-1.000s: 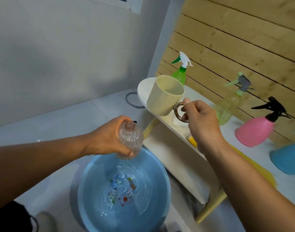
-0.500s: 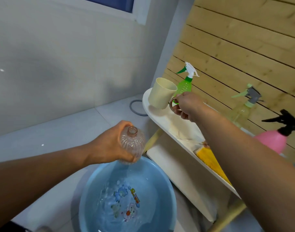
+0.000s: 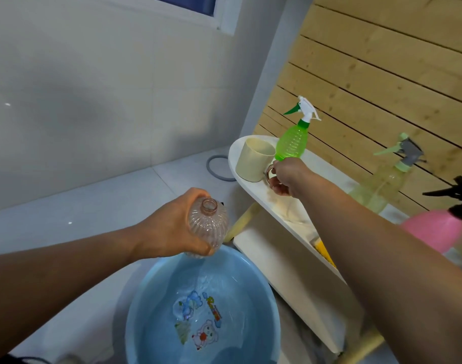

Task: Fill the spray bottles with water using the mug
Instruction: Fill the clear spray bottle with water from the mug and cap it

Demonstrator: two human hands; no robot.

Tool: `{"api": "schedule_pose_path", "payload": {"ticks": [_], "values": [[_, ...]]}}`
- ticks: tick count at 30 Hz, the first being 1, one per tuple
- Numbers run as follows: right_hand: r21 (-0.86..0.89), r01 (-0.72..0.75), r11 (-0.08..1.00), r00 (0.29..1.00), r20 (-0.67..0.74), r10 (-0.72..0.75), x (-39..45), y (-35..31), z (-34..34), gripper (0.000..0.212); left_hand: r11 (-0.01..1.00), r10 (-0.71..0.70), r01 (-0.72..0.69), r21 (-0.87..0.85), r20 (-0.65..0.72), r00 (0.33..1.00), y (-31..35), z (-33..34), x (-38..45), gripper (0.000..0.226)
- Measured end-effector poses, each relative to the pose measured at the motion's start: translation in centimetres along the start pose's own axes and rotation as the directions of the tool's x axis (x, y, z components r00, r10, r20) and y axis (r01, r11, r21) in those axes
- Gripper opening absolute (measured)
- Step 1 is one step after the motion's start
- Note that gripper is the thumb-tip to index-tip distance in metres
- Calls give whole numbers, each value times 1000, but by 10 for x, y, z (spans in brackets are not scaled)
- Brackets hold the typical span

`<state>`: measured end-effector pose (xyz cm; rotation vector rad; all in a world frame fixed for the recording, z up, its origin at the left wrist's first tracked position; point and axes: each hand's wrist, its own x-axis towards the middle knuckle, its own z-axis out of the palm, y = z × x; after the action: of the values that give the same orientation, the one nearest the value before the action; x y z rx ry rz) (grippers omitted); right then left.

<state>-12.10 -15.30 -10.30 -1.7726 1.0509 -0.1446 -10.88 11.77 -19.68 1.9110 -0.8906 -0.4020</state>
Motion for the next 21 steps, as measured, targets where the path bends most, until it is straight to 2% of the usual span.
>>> {"api": "schedule_pose_path", "payload": {"ticks": [7, 10, 13, 17, 19, 21], "values": [[-47, -62, 997, 998, -12, 62, 7, -2, 0, 21, 1000, -8, 8, -1, 4, 1000, 0, -1, 1, 91], [-106, 16, 994, 1000, -1, -16, 8, 0, -2, 18, 1000, -6, 6, 1, 9, 1000, 0, -1, 2, 93], [-173, 96, 980, 994, -27, -102, 11, 1, -10, 32, 1000, -9, 9, -3, 8, 1000, 1, 0, 2, 92], [-410, 264, 873, 936, -112, -335, 3, -5, -41, 41, 1000, -19, 19, 8, 5, 1000, 3, 3, 4, 91], [-513, 268, 816, 912, -137, -386, -1, 1, -66, 39, 1000, -22, 22, 16, -1, 1000, 6, 5, 5, 91], [-610, 202, 766, 921, -149, -361, -3, 15, -92, 39, 999, -32, 32, 13, -10, 999, 10, 8, 7, 91]]}}
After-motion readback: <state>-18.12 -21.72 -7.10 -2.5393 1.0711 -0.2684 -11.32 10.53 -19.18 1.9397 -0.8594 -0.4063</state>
